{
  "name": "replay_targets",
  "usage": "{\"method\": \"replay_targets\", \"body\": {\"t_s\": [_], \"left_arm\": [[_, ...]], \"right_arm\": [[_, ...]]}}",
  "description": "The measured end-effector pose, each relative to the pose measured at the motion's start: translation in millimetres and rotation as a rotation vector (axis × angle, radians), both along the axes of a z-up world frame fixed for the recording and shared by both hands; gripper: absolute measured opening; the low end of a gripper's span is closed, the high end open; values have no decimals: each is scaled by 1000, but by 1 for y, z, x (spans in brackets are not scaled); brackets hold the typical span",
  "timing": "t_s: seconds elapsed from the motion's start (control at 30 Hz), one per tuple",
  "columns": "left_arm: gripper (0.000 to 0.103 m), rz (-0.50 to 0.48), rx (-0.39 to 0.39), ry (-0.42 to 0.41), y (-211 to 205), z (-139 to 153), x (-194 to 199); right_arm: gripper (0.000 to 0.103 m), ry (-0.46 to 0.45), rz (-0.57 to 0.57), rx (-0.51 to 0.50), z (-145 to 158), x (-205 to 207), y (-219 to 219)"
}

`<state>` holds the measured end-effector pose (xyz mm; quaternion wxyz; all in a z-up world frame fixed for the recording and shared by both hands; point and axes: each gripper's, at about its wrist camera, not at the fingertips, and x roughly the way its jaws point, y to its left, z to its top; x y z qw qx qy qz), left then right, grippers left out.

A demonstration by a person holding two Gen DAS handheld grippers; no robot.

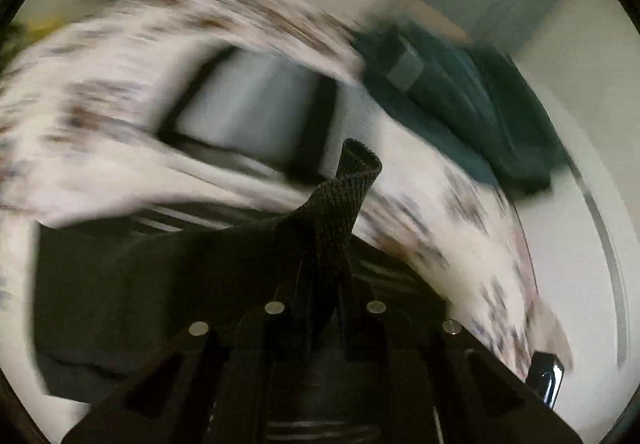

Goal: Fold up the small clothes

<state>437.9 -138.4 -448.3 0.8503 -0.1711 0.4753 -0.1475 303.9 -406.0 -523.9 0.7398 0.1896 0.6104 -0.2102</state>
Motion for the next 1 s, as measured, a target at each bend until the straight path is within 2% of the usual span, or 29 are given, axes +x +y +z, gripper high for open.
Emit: {"method": "replay_targets", "body": {"t_s": [0.1,0.17,0.23,0.3,0.33,0.37,0.43,0.47,0.5,0.53,0.57,0.6,0.7,0.77,0.8,0.83,0.9,0.93,0.97,1.0], "left_arm": [[7,-137,-6,77,-96,-40,1],[8,-210,30,114,-147,-64,-2],[11,-253,78,145,-177,-80,-4],[12,-276,173,165,-193,-90,-9],[16,-275,231,155,-195,-91,-13],[21,-267,267,146,-193,-89,-19],[49,-246,290,137,-180,-86,-30],[57,-227,311,128,-173,-85,-38],[73,-202,345,119,-162,-83,-50],[76,-179,374,113,-149,-83,-64],[76,-148,417,109,-128,-82,-81],[76,-130,450,113,-114,-83,-93],[76,-65,642,145,-68,-104,-134],[76,-36,737,221,-32,-129,-156],[76,-17,736,270,-17,-141,-162],[87,6,699,313,-1,-150,-167],[103,92,546,364,33,-160,-174],[103,132,455,388,47,-164,-175],[103,162,402,399,56,-167,-173],[103,178,387,401,59,-168,-172]], "right_arm": [[103,27,-18,-30,-2,-16,-42],[103,36,-29,-39,-5,-26,-66],[103,46,-39,-28,-10,-33,-89],[103,32,-43,40,-14,-42,-116],[103,27,-41,67,-15,-45,-125],[103,26,-36,113,-16,-49,-137],[100,39,-21,185,-19,-56,-156],[95,36,-20,215,-19,-60,-165],[71,31,-21,249,-20,-64,-176],[50,37,-20,280,-21,-66,-182],[49,56,-16,323,-25,-66,-189],[49,58,-23,371,-26,-65,-196],[53,19,-39,448,-26,-56,-205],[60,-25,-37,512,-26,-38,-203],[61,-48,-26,535,-26,-24,-199],[61,-59,-10,546,-27,-13,-195],[61,-66,57,548,-29,19,-174],[61,-67,76,542,-31,30,-167],[61,-75,101,537,-33,45,-156],[61,-79,130,522,-36,60,-146]]}}
